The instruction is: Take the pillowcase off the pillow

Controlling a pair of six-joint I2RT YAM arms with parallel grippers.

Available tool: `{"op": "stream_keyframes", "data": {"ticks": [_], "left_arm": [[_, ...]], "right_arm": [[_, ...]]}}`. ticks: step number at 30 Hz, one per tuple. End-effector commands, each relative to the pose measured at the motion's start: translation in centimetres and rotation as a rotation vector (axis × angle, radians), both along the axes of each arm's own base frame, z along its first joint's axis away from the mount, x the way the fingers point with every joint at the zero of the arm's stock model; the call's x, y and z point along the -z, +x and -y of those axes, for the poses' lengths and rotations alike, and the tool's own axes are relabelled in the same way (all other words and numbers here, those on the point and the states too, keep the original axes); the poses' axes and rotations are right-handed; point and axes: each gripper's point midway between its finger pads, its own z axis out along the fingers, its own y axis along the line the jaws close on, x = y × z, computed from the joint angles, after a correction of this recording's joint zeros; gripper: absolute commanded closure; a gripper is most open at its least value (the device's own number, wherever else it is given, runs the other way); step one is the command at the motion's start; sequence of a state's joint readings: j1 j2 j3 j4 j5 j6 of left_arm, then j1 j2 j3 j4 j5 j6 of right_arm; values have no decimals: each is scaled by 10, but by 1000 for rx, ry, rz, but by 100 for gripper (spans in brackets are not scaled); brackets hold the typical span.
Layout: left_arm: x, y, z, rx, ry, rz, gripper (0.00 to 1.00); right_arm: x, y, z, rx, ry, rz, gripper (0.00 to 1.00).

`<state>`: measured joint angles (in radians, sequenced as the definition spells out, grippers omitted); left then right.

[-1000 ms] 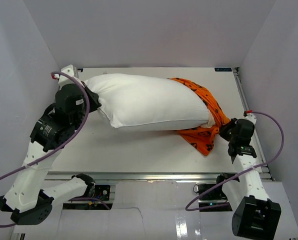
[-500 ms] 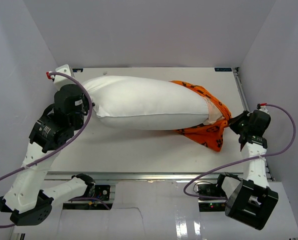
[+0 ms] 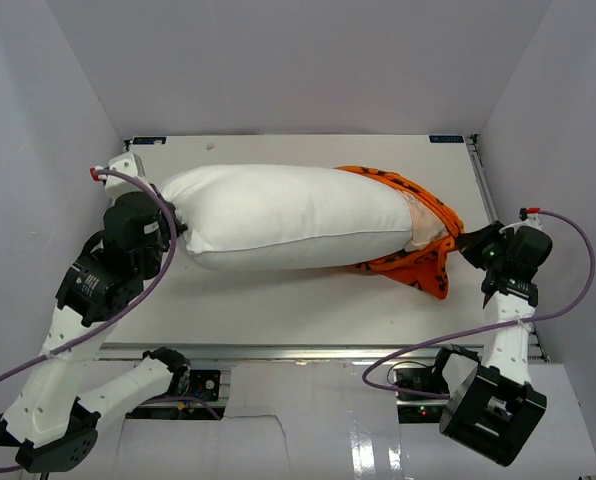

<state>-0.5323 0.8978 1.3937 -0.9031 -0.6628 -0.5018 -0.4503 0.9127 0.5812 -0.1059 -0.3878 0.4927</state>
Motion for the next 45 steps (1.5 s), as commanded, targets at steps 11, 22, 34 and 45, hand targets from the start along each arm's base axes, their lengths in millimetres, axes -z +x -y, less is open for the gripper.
{"op": "stream_keyframes", "data": {"ticks": [11, 22, 34, 45], "left_arm": [[42, 11, 85, 483, 37, -154, 13], [106, 22, 213, 882, 95, -354, 2], [231, 32, 286, 636, 407, -548, 7], [200, 25, 212, 389, 440, -467, 100]], "right_arm": [[-5, -7, -42, -165, -29, 163, 92], [-6, -11, -57, -213, -20, 180, 92], [-15, -11, -55, -202, -50, 201, 92], [-45, 8, -35, -92, -51, 225, 92]]}}
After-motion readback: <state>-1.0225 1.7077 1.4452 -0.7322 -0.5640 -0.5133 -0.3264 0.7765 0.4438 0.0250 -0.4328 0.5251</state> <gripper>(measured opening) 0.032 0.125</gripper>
